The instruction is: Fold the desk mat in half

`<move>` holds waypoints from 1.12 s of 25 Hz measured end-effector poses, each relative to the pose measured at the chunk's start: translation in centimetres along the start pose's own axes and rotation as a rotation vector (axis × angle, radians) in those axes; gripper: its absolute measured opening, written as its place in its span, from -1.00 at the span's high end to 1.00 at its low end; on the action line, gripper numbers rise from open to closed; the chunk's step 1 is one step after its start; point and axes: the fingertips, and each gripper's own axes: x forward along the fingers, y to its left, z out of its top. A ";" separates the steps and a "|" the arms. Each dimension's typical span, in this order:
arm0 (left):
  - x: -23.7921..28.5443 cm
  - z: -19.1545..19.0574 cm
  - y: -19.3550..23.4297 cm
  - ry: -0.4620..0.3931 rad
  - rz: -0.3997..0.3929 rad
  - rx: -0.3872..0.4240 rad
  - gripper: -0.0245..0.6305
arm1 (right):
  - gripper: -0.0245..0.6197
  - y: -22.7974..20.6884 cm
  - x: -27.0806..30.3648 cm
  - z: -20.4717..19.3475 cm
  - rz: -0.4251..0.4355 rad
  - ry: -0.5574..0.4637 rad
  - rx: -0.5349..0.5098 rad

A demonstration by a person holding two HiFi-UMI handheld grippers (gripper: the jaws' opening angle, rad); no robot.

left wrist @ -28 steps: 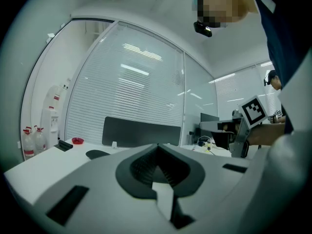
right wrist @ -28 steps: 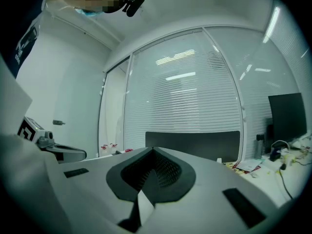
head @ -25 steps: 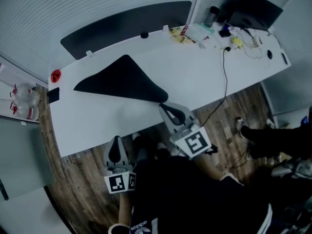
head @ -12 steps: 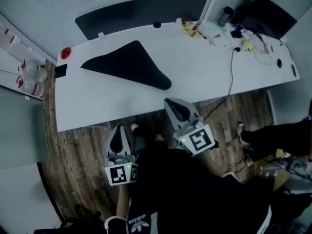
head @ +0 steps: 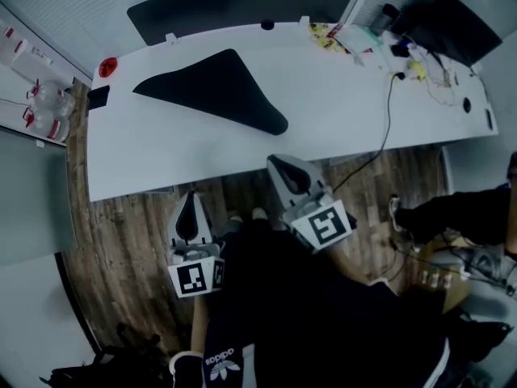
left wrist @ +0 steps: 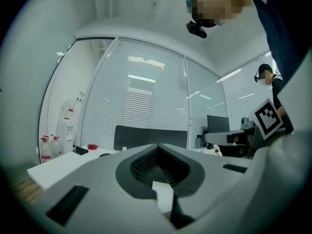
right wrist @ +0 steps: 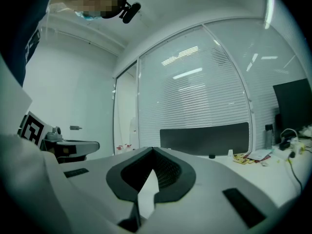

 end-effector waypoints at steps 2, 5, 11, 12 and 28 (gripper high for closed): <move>0.1 -0.2 0.6 0.011 0.001 -0.003 0.92 | 0.91 0.6 0.4 -0.5 0.006 0.020 0.005; 0.1 -0.1 1.6 0.015 -0.009 0.000 0.92 | 0.91 1.6 0.9 -1.5 0.009 0.052 0.010; 0.5 0.0 3.1 0.029 -0.051 0.010 0.92 | 0.91 4.1 2.4 -3.6 0.042 0.106 0.024; 0.6 -0.1 3.2 0.030 -0.056 0.010 0.92 | 0.91 4.4 2.6 -3.8 0.047 0.108 0.029; 2.7 -2.1 4.1 0.082 -0.118 0.023 0.92 | 0.91 4.7 5.4 -5.6 0.049 0.147 0.047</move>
